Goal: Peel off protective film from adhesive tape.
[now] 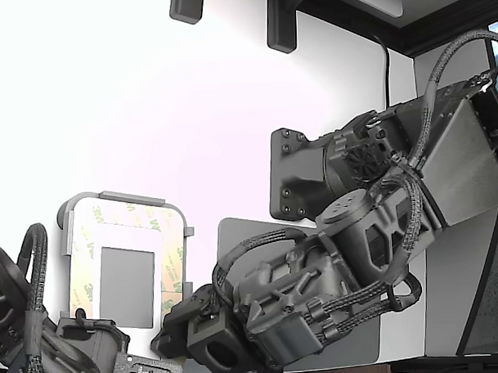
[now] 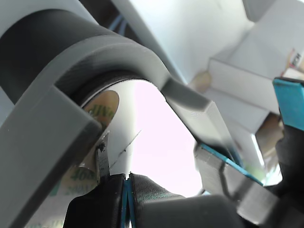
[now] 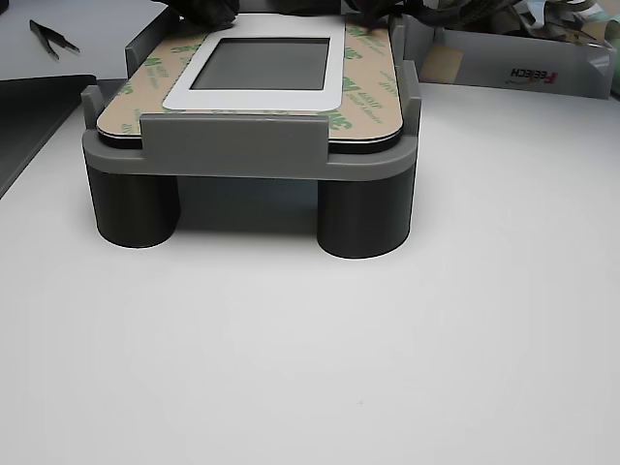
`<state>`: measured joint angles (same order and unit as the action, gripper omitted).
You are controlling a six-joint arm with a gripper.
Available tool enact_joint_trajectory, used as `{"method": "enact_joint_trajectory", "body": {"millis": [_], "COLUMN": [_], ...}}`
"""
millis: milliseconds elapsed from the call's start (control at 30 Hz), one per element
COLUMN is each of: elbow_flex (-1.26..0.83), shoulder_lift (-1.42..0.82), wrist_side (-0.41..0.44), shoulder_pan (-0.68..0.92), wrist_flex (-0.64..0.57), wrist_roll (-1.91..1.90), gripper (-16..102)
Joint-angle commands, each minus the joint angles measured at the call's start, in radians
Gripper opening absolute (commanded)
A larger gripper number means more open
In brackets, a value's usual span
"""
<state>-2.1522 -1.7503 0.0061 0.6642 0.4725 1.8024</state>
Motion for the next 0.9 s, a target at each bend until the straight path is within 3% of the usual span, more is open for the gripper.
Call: {"method": "enact_joint_trajectory", "body": {"millis": [0,867], "elbow_flex": [0.018,0.011], "shoulder_lift": [-0.018,-0.005], "wrist_side": [-0.005,-0.034], "shoulder_pan": [-0.02,-0.052], "wrist_flex": [-0.005,-0.026], "wrist_roll": [0.006,0.017], "gripper": [-10,-10]}}
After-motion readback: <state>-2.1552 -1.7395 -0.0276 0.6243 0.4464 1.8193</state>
